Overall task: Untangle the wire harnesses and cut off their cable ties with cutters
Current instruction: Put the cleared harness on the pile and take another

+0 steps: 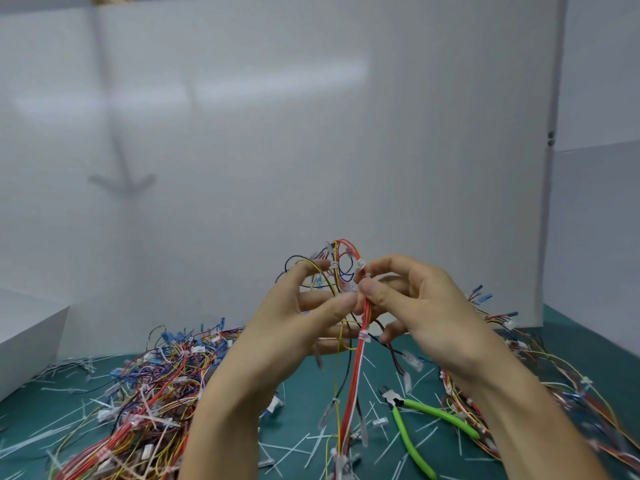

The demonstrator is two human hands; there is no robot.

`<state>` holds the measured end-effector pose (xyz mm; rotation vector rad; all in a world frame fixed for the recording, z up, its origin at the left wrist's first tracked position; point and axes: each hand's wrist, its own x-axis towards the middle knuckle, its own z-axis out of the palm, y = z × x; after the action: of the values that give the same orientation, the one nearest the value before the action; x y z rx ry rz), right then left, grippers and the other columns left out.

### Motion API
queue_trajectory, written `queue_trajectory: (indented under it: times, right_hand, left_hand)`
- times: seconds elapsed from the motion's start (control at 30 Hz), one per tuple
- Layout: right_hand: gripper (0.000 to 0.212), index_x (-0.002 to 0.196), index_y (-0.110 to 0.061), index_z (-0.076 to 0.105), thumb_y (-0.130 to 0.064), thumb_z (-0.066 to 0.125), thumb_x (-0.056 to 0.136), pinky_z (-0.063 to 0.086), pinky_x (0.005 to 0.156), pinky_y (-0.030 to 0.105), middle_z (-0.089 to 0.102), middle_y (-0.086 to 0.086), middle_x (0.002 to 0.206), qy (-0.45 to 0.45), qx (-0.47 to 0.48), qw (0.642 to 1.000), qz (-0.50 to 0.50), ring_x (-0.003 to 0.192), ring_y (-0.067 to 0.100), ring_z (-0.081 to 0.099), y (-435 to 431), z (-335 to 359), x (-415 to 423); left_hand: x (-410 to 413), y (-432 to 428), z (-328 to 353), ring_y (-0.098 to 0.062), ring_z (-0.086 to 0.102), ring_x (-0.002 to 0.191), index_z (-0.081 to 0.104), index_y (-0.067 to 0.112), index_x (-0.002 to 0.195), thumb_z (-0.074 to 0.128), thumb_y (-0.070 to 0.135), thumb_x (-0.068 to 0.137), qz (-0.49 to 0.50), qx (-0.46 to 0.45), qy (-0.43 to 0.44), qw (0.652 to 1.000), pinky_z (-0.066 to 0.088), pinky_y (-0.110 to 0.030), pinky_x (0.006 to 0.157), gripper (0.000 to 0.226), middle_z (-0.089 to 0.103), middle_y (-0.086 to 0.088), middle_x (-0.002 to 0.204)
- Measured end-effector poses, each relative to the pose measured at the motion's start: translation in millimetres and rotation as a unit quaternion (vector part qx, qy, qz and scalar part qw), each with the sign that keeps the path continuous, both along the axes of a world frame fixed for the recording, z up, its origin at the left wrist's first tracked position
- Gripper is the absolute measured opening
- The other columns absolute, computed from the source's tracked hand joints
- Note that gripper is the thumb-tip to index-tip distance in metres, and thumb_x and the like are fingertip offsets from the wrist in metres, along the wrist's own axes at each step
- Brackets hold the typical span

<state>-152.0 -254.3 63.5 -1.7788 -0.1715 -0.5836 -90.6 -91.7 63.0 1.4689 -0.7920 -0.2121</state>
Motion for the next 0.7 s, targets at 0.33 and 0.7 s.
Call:
queue_trajectory:
  times: [0.33, 0.7]
  right_hand:
    - [0.054, 0.085, -0.033, 0.065, -0.077, 0.065, 0.054, 0.057, 0.061, 0.033, 0.069, -0.011, 0.08, -0.019, -0.078, 0.983, -0.164, 0.074, 0.009, 0.064, 2.8, -2.0, 1.8]
    - [0.04, 0.098, -0.015, 0.068, -0.036, 0.085, 0.069, 0.063, 0.072, 0.032, 0.077, 0.001, 0.08, 0.132, -0.013, 0.991, -0.017, 0.071, 0.018, 0.076, 8.3, -0.7, -1.5]
  left_hand:
    - [3.6, -5.7, -0.1, -0.025, 0.073, 0.067, 0.053, 0.015, 0.129, 0.069, -0.013, 0.08, 0.064, -0.09, -0.002, 0.994, 0.059, -0.026, 0.061, 0.059, 0.077, -0.01, 0.089]
    - [7.1, -5.7, -0.9, -0.02, 0.074, 0.07, 0.052, 0.018, 0.129, 0.07, -0.01, 0.082, 0.126, -0.159, -0.026, 0.979, 0.057, -0.023, 0.061, 0.057, 0.078, -0.004, 0.091]
